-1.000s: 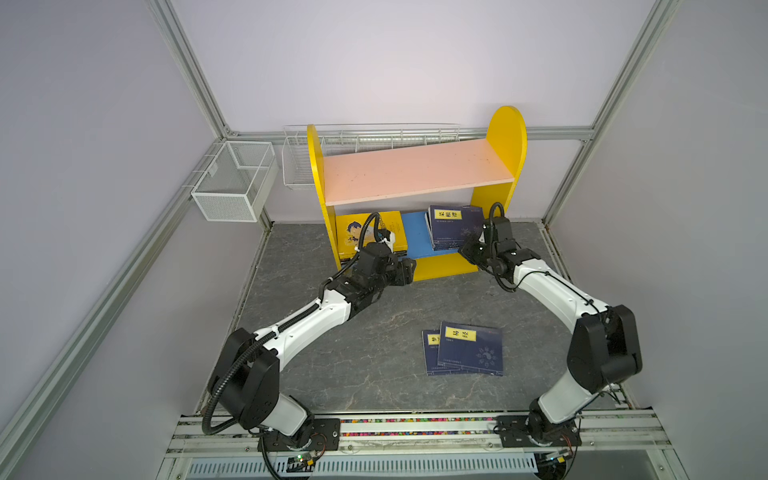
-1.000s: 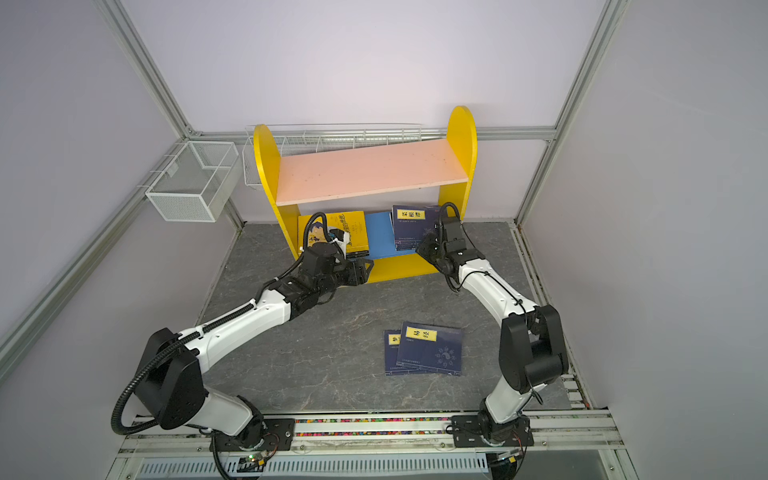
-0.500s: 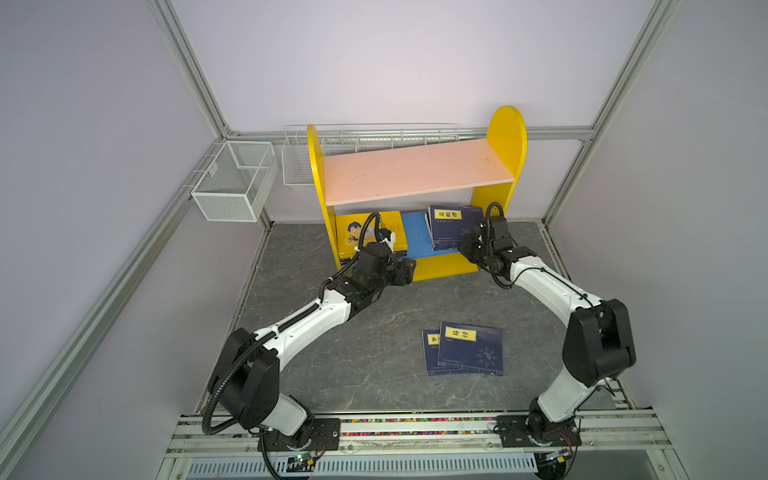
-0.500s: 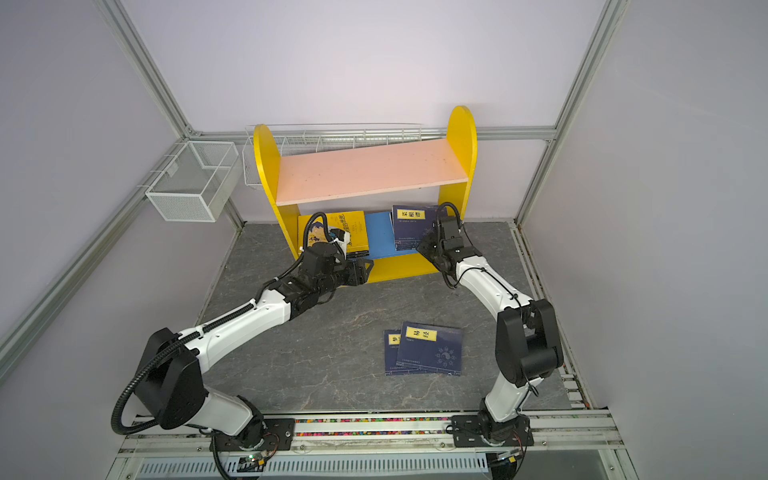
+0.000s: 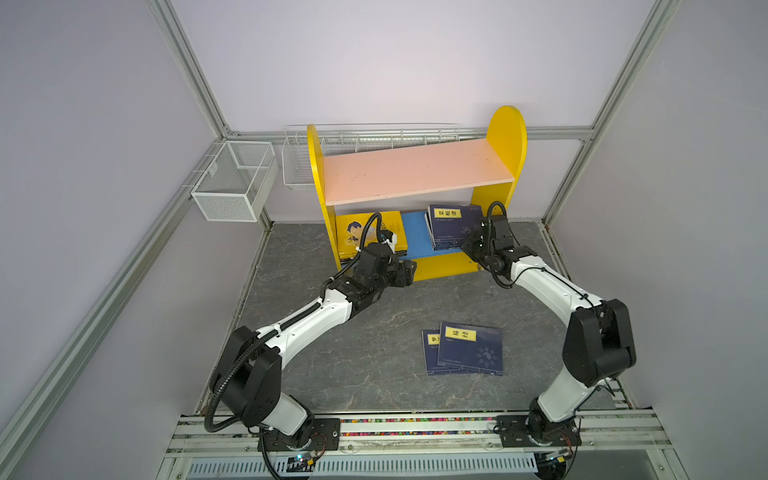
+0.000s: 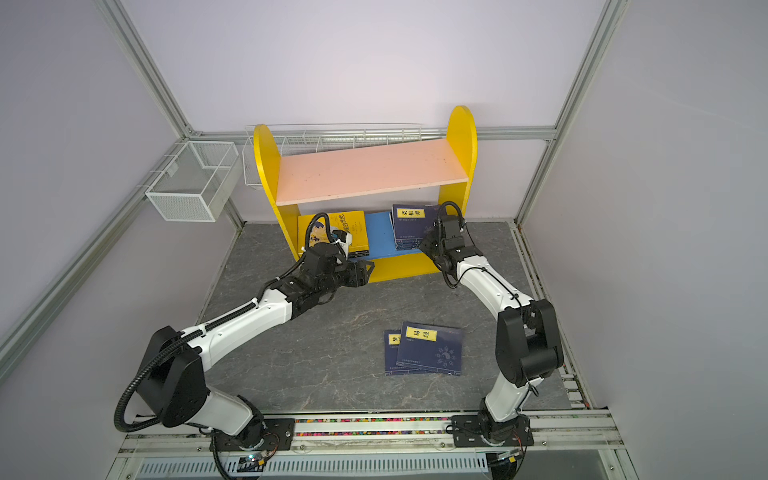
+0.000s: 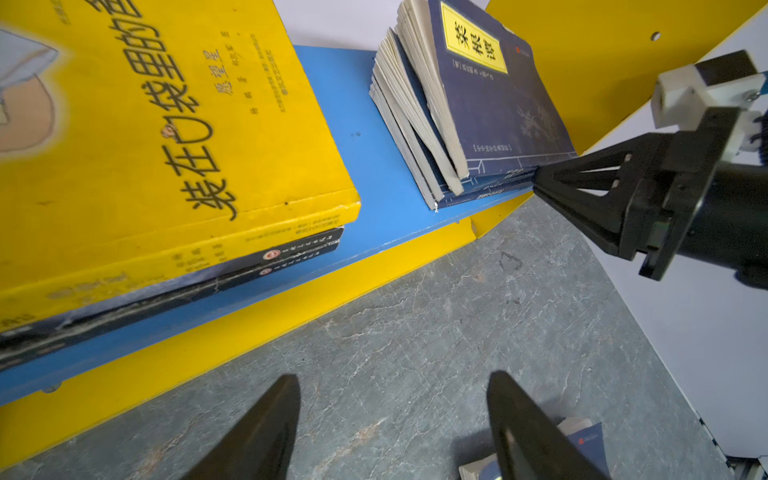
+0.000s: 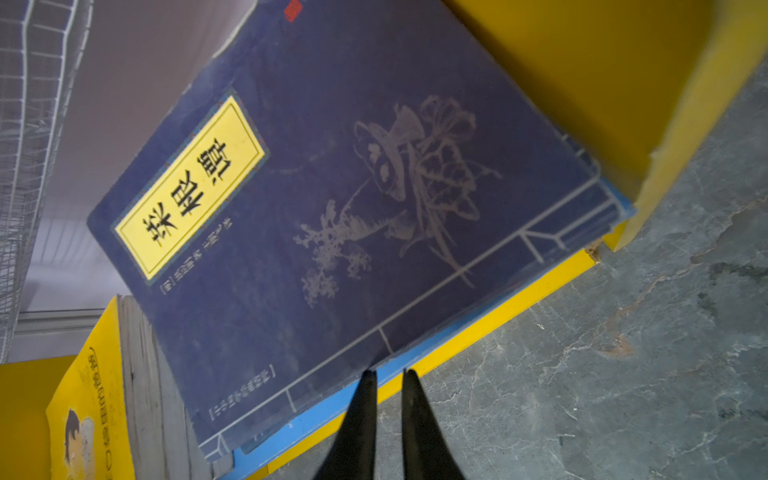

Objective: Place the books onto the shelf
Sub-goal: 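Draw both arms back and reach down to the dark blue book pile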

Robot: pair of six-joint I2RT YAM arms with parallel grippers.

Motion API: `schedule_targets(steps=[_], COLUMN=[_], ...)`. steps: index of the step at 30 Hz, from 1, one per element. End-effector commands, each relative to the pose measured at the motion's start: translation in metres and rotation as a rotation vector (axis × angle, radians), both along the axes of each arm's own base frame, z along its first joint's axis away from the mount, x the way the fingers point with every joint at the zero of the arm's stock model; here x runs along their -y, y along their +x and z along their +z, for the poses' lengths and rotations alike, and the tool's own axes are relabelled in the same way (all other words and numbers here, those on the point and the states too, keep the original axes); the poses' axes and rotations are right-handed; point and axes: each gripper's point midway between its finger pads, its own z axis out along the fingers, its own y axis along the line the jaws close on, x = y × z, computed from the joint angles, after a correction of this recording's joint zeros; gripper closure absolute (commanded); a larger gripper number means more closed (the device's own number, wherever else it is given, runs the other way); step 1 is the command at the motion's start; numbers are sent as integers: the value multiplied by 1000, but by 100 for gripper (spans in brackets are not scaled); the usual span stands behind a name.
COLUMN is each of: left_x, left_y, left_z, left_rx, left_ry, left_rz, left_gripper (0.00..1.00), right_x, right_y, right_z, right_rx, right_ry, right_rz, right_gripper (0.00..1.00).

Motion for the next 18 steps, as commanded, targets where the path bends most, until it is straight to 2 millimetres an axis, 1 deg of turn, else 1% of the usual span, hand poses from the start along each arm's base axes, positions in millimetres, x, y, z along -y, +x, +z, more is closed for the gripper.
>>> schedule_targets(steps=[1, 2, 5, 8, 10, 11, 13, 14, 15, 16, 18], left_x=[10, 12, 24, 47, 65, 71, 82, 84, 88, 90, 94], left_y=[-2, -3, -11, -30, -46, -52, -63, -66, -69, -72, -79], left_z=[-11, -15, -30, -48, -63, -69, -83, -89, -94, -100, -112], left_rx=[-17, -24, -24, -13, -28, -34, -41, -46, -53, -63, -87], left_ry=[36, 45, 98, 186, 231, 246, 292, 309, 321, 328, 341], left_rz=[-62, -77, -159, -295, -395, -431, -492, -511, -532, -553, -592], left_gripper=[29, 29, 29, 29, 29, 28, 28, 28, 28, 27, 27], right_x=[10, 12, 18, 31, 39, 42, 49, 51, 54, 57, 60], right_y=[-25, -35, -79, -134, -176, -193, -230, -243, -261, -274, -295], right_z=[5, 2, -12, -31, -46, -52, -65, -69, -81, -88, -103], right_rx=[-18, -34, -114, -226, -308, -341, -426, -456, -509, -546, -610], right_ry=[-31, -49, -132, -229, -258, -261, -251, -245, -237, -228, -214], right_rz=[17, 40, 145, 271, 340, 364, 394, 404, 411, 412, 418], right_gripper=[78, 76, 71, 66, 55, 51, 35, 28, 21, 17, 13])
